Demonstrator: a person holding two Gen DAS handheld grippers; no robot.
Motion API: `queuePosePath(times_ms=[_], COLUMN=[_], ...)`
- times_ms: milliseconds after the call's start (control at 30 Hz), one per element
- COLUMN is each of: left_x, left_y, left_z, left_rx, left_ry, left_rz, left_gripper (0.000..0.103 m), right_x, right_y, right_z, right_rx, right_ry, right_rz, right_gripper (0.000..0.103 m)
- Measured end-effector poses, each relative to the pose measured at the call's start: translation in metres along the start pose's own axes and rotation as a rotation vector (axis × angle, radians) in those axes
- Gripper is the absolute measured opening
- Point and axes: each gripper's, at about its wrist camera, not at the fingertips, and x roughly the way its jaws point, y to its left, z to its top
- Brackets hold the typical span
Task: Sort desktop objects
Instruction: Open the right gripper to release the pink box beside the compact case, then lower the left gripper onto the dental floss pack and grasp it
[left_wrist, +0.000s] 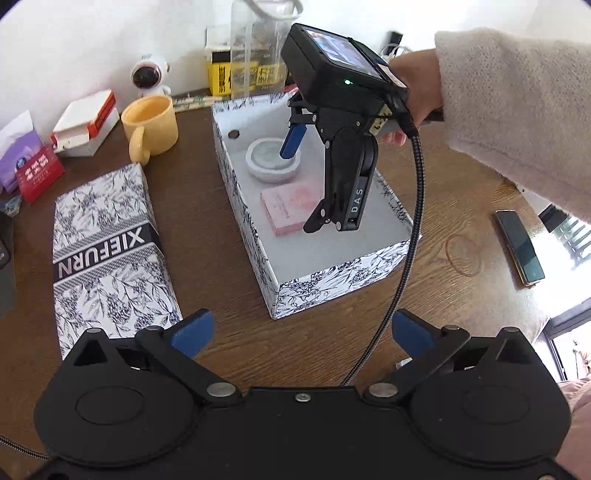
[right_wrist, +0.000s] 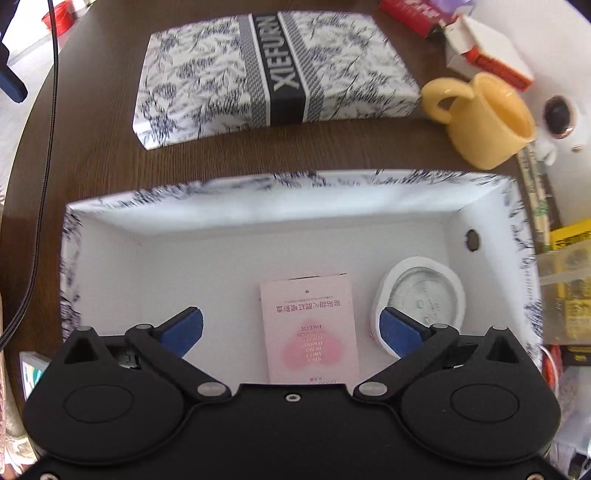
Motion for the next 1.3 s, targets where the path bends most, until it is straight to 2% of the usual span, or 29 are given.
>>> queuePosePath(times_ms=[467,800,1033,1200,1300], left_x=[-0.034,-0.063,-0.074,-0.075,-0.073], left_y=[0.001,0.005,0.002,0.001,0.000], left_z=[-0.011,-0.029,-0.040,-0.047,-0.051], left_rx=[0.105,0.178,0.222,0.242,0.258], left_ry=[-0.056,-0.097,-0.114,-0.112,-0.103], left_rz=[-0.012,-0.031,-0.092,-0.127,-0.139], left_gripper=[0.103,0.103,0.103,0.103,0.103], right_x=[-0.049,-0.109,-0.151,-0.163,-0.160], right_y=[0.049,0.103,0.162,0.204,0.227], right_z=[-0.013,-0.029,-0.057,-0.082,-0.095], right_rx=[0.109,0.314,0.491,0.623,0.682], right_ry=[-0.032,-0.200,-0.287,-0.360,-0.370], right_rz=[-0.115,-0.198,-0.283,-0.297,-0.292], right_gripper=[0.103,0.103,0.103,0.103,0.103])
